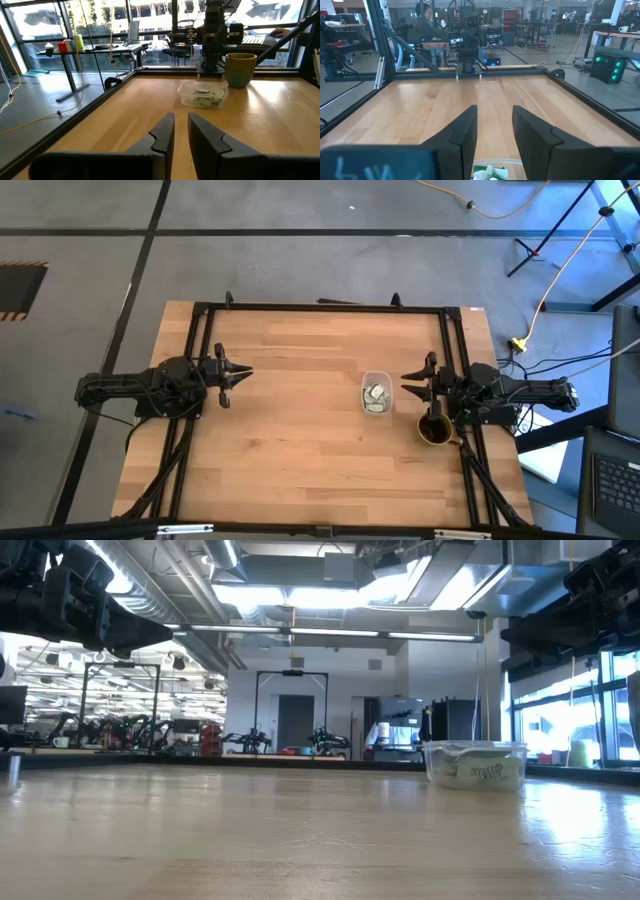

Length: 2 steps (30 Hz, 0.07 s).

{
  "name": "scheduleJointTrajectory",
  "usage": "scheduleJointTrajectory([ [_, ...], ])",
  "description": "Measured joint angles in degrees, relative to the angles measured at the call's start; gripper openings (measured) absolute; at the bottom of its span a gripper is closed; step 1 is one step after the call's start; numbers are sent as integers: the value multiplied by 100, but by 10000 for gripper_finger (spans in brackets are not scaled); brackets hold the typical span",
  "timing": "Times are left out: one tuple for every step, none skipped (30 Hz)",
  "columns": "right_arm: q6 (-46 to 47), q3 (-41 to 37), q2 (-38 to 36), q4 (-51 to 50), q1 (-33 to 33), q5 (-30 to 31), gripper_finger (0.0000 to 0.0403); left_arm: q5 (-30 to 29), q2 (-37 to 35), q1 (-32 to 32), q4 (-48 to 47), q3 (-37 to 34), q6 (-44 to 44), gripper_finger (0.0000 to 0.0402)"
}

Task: Pick and place items into bin
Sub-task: Return to Home Position

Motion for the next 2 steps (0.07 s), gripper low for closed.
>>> scheduleJointTrajectory([
  [0,0,0,0,1,-2,127,0,0,1,1,0,0,48],
  [3,0,0,0,0,-1,127,-1,0,1,0,0,0,48],
])
